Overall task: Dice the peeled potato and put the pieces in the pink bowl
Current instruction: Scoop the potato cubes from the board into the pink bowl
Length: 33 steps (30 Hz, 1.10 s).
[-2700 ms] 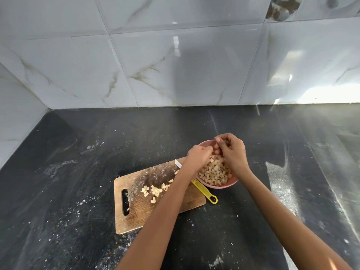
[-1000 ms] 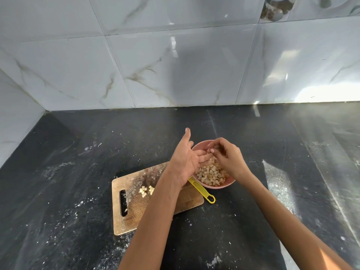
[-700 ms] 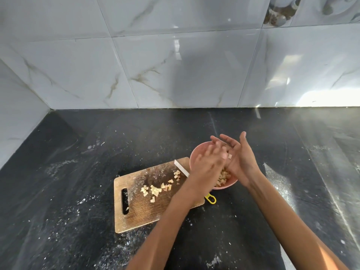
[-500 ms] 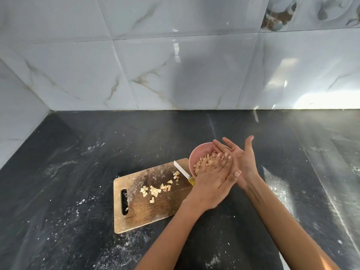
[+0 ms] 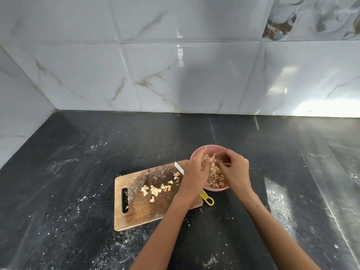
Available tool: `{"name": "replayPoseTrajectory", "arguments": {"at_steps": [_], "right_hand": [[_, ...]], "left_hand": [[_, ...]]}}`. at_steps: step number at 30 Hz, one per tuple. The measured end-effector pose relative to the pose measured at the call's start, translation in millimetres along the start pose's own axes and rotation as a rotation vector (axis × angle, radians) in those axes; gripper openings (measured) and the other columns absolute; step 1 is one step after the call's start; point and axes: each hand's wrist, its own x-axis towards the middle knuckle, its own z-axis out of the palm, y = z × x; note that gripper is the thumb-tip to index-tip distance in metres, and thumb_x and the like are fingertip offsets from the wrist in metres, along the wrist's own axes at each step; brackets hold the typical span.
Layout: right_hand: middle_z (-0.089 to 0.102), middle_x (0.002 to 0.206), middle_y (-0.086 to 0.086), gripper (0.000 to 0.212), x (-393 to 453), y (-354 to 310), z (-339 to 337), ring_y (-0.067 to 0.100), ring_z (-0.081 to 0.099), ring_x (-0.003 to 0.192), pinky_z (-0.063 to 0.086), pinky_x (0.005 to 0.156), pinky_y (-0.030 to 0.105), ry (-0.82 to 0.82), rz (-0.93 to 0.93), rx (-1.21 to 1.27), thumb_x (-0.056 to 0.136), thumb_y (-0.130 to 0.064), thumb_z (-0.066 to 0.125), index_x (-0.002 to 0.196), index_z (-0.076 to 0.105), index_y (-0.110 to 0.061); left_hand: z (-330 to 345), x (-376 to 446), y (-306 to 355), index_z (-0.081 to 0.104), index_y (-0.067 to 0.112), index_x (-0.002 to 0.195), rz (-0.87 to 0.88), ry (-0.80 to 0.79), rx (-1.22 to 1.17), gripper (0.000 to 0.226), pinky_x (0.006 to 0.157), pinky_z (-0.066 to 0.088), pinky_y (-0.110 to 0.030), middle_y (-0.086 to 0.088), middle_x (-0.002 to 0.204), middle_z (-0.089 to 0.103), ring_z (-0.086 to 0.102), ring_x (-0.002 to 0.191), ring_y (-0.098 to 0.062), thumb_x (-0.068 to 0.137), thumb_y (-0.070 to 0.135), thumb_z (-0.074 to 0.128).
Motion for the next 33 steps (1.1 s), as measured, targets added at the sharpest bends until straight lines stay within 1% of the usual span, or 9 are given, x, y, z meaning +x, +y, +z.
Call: {"name": "replayPoseTrajectory", "arguments": {"at_steps": [4, 8, 11, 15, 18, 22, 24, 28, 33], "right_hand": [[0.068, 0.085, -0.007, 0.018, -1.8, -4.9, 6.1, 0.002, 0.058, 0.078, 0.038, 0.07, 0.002, -0.066, -0.034, -0.078, 0.087, 0.0, 0.059, 0.09, 0.07, -0.014], [0.069, 0.09, -0.002, 0.027, -7.9, -27.1, 13.1, 0.006, 0.058, 0.081, 0.039, 0.068, 0.004, -0.171, -0.085, -0.064, 0.086, 0.007, 0.05, 0.096, 0.068, -0.01], [0.068, 0.092, -0.007, 0.028, -24.7, -50.9, 34.3, -0.001, 0.057, 0.082, 0.039, 0.075, 0.003, -0.291, -0.192, 0.053, 0.085, 0.006, 0.051, 0.099, 0.068, -0.012], [0.063, 0.108, -0.006, 0.025, -50.7, -53.5, 76.4, 0.007, 0.057, 0.104, 0.043, 0.093, 0.019, -0.44, -0.277, 0.099, 0.091, -0.003, 0.05, 0.111, 0.061, -0.013], [0.04, 0.147, 0.004, 0.038, -59.8, -41.5, 107.1, 0.013, 0.032, 0.138, 0.02, 0.113, 0.021, -0.585, -0.238, -0.044, 0.101, -0.022, 0.04, 0.138, 0.042, -0.011], [0.007, 0.16, 0.002, 0.068, -67.3, -35.7, 137.8, 0.011, -0.001, 0.147, -0.002, 0.115, 0.022, -0.682, -0.253, -0.21, 0.097, -0.054, 0.016, 0.151, 0.018, -0.011], [0.005, 0.161, 0.002, 0.084, -75.7, -37.8, 147.4, 0.01, -0.004, 0.147, -0.007, 0.114, 0.022, -0.703, -0.297, -0.247, 0.086, -0.062, 0.0, 0.152, 0.016, -0.012], [0.015, 0.159, -0.004, 0.055, -84.4, -38.3, 144.0, 0.003, 0.004, 0.145, 0.005, 0.119, 0.025, -0.666, -0.315, -0.077, 0.101, -0.044, 0.025, 0.149, 0.027, -0.016], [0.028, 0.155, 0.005, 0.057, -64.7, -17.4, 133.2, 0.013, 0.018, 0.145, 0.019, 0.118, 0.031, -0.407, -0.228, -0.108, 0.099, -0.043, 0.023, 0.143, 0.037, -0.008]], "left_hand": [[-10.0, -7.3, -0.4, 0.04, 0.021, 0.144, -0.057, 0.03, -0.09, 0.045, 0.093, 0.041, -0.011, 0.009, 0.131, 0.054, 0.052, 0.118, -0.004, 0.101, 0.034, 0.044], [-36.5, -15.9, -16.5, 0.054, 0.023, 0.13, -0.068, 0.153, -0.074, 0.031, 0.078, 0.042, -0.002, 0.014, 0.114, 0.062, 0.058, 0.103, 0.003, 0.1, 0.029, 0.048], [-62.1, -30.7, -35.5, 0.06, 0.026, 0.121, -0.09, 0.215, -0.1, 0.024, 0.084, 0.045, -0.008, 0.014, 0.112, 0.067, 0.06, 0.103, 0.005, 0.099, 0.028, 0.051], [-92.0, -58.1, -66.7, 0.063, 0.026, 0.116, -0.185, 0.343, -0.009, 0.021, 0.084, 0.045, -0.01, 0.016, 0.106, 0.066, 0.061, 0.1, 0.0, 0.1, 0.023, 0.05], [-108.7, -79.1, -90.5, 0.065, 0.023, 0.118, -0.236, 0.415, 0.055, 0.025, 0.083, 0.04, -0.002, 0.016, 0.108, 0.067, 0.062, 0.1, -0.003, 0.1, 0.018, 0.048], [-118.6, -99.1, -102.7, 0.062, 0.024, 0.122, -0.306, 0.497, -0.025, 0.034, 0.066, 0.042, -0.006, 0.028, 0.084, 0.066, 0.06, 0.072, 0.006, 0.1, 0.035, 0.04], [-116.3, -103.4, -105.4, 0.057, 0.022, 0.128, -0.311, 0.501, -0.112, 0.045, 0.076, 0.038, 0.0, 0.034, 0.093, 0.062, 0.056, 0.089, 0.02, 0.097, 0.043, 0.033], [-106.7, -101.7, -115.6, 0.04, 0.021, 0.146, -0.289, 0.357, -0.131, 0.073, 0.114, 0.026, -0.019, 0.016, 0.145, 0.044, 0.033, 0.135, 0.008, 0.092, 0.068, 0.024], [-83.7, -92.5, -110.3, 0.019, 0.031, 0.151, -0.315, 0.181, 0.029, 0.095, 0.118, -0.006, -0.023, 0.02, 0.158, 0.004, -0.009, 0.141, 0.012, 0.076, 0.088, 0.006]]}}
